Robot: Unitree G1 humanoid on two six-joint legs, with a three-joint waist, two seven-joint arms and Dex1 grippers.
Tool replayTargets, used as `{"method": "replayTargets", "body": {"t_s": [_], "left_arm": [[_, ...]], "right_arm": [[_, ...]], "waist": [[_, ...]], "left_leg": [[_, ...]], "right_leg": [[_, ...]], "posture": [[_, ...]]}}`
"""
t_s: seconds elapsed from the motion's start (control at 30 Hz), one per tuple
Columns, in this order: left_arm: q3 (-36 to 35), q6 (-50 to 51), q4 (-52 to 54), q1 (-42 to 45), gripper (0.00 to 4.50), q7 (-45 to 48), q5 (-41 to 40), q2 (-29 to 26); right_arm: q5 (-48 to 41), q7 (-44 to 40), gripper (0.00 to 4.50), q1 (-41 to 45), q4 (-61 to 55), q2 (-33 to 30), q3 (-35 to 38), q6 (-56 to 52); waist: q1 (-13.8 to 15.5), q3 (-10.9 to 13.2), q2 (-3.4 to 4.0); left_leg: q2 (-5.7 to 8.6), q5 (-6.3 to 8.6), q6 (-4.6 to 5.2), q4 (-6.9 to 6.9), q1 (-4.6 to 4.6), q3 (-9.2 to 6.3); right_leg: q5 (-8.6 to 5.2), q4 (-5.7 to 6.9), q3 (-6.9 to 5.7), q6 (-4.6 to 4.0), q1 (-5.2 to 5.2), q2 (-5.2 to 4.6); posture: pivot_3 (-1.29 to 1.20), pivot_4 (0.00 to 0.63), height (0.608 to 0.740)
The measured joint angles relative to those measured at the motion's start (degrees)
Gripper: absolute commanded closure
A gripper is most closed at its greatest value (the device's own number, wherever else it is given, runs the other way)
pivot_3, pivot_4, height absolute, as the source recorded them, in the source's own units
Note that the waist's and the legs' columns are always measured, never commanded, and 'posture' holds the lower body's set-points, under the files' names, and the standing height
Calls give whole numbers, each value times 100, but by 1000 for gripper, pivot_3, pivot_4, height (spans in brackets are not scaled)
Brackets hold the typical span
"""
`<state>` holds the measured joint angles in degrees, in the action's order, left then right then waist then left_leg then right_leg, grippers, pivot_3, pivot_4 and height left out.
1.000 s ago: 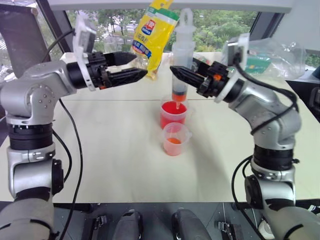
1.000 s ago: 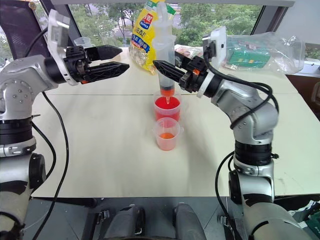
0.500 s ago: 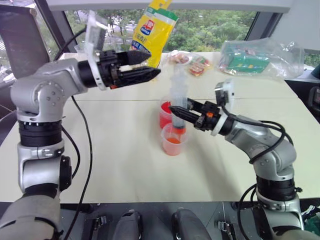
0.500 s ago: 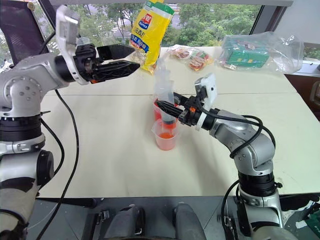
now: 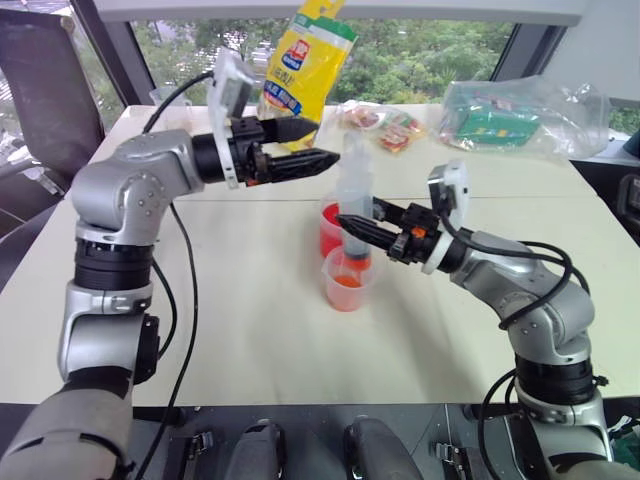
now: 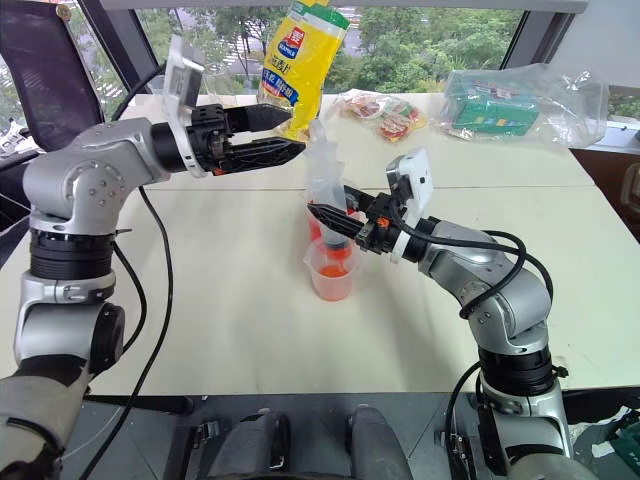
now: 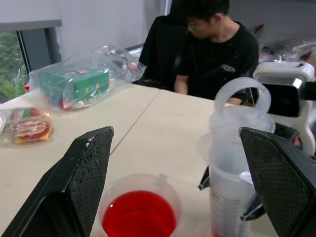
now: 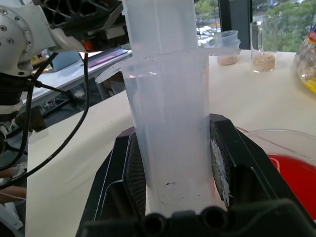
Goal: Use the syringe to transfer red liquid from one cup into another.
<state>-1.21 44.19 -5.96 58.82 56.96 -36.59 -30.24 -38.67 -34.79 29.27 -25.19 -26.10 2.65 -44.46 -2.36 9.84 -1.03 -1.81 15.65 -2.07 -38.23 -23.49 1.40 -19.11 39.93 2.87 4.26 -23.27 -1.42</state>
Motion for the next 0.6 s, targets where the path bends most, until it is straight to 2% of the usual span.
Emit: {"method": "replayTargets", "body": {"t_s": [0.23,0.33,0.53,0.57,0.6], "left_arm": [[38,-135,-202,186,309,57,60,355],[60,-135,-254,210,1166,111,97,440],[186,-199,-269,209,4166,290,107,598],[204,-208,-265,209,4419,280,112,610],[211,-210,-258,209,4419,283,110,617]], "right_arm": [[-31,1,3093,-5,-48,-63,-73,-27],[-31,1,3093,-9,-51,-99,-103,-25],[25,98,3093,-30,-31,-104,-87,-25],[24,100,3093,-30,-25,-106,-92,-26],[24,100,3093,-30,-24,-103,-104,-25]], "waist": [[-4,0,0],[-6,0,0],[4,0,0],[-3,0,0],[-8,0,0]], "left_leg": [[0,0,0,0,0,0],[0,0,0,0,0,0],[0,0,0,0,0,0],[0,0,0,0,0,0],[0,0,0,0,0,0]], "right_leg": [[0,-2,0,0,1,1],[0,-2,0,0,1,2],[0,-3,0,0,2,1],[0,-3,0,0,2,1],[0,-3,1,0,1,2]], "posture": [[0,150,740],[0,150,740],[0,150,740],[0,150,740],[0,150,740]]}}
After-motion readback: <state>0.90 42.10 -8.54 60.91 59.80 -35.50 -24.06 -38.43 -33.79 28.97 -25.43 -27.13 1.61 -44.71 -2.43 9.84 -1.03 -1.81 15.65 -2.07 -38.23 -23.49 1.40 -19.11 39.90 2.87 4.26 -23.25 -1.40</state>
